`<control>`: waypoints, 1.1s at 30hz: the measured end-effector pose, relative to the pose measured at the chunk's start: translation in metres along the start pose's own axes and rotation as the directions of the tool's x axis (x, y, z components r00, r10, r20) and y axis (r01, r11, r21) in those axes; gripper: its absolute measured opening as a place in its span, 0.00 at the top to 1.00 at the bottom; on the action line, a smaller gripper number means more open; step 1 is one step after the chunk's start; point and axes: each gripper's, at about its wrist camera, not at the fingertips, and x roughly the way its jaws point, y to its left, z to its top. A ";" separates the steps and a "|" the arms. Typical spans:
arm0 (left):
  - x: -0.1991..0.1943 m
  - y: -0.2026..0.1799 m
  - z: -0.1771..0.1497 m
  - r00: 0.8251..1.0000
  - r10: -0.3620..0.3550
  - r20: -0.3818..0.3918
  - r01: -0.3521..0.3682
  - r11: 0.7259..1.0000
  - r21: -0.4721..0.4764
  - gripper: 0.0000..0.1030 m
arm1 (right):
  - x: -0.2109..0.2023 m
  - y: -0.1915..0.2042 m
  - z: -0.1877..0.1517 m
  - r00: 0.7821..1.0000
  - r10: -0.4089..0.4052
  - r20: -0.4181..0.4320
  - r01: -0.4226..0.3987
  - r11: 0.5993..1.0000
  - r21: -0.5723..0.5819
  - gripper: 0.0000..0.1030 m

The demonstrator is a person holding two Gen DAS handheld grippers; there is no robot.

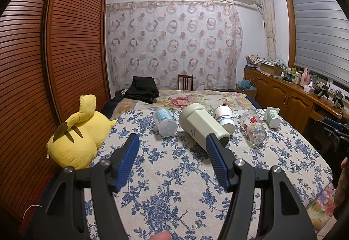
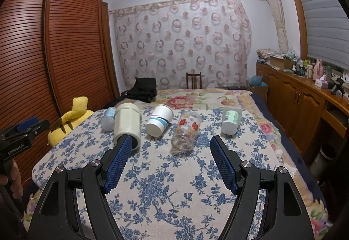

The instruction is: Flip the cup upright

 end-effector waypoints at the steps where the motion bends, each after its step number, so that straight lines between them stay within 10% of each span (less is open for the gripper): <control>1: 0.000 0.000 0.000 1.000 0.000 0.000 0.000 1.000 0.000 0.39 | 0.000 0.000 0.000 1.000 0.000 -0.001 0.000 1.000 0.000 0.26; 33: 0.000 0.000 -0.001 1.000 0.000 0.001 0.000 1.000 -0.002 0.39 | 0.002 0.002 0.000 1.000 0.000 -0.005 0.000 1.000 0.002 0.26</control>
